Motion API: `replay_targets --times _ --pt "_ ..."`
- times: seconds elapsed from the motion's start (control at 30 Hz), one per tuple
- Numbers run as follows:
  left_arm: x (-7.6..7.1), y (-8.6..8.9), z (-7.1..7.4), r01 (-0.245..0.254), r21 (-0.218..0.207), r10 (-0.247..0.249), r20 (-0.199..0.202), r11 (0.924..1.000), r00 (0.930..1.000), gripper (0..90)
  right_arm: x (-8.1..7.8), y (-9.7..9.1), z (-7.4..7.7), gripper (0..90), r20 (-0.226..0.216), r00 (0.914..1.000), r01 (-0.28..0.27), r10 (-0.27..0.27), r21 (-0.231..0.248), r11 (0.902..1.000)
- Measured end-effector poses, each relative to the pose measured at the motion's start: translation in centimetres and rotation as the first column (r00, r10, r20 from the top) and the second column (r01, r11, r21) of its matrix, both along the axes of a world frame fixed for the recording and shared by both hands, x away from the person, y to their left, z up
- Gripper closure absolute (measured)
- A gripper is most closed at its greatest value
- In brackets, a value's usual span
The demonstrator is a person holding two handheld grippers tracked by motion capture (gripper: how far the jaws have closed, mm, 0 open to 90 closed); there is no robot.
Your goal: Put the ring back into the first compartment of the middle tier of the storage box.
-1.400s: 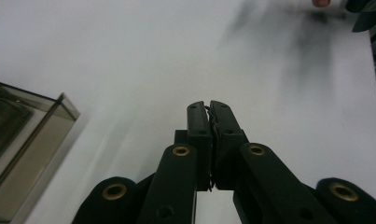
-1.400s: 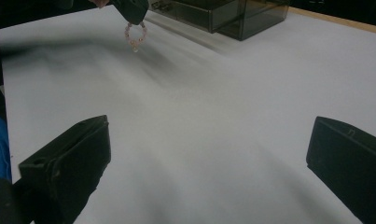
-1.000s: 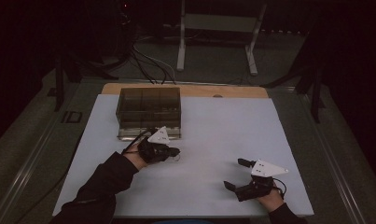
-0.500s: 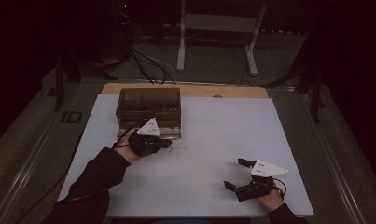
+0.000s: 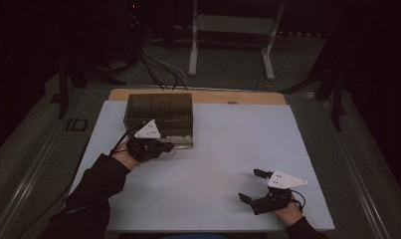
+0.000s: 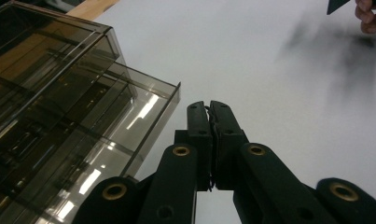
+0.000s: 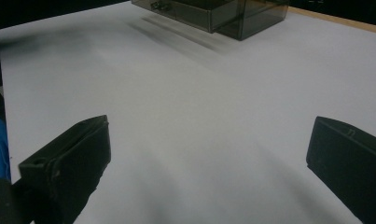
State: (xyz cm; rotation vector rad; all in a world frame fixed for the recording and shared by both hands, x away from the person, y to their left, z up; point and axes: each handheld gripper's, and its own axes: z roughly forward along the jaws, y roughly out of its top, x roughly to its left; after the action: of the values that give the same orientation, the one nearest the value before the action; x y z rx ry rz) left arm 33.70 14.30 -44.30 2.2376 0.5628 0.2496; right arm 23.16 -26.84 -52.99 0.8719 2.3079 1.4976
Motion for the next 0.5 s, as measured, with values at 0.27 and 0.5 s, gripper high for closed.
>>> replay_targets --times 0.27,0.5 --pt "0.6 1.1 0.1 -0.032 0.003 0.032 0.003 0.9995 0.9995 90.0 0.0 0.0 0.0 0.0 0.001 1.0 0.0 0.0 -0.001 1.0" --pt "1.1 2.0 0.1 -0.053 0.007 0.053 -0.002 0.9986 0.9986 90.0 0.0 0.1 0.0 0.0 -0.003 1.0 0.0 0.0 -0.002 1.0"
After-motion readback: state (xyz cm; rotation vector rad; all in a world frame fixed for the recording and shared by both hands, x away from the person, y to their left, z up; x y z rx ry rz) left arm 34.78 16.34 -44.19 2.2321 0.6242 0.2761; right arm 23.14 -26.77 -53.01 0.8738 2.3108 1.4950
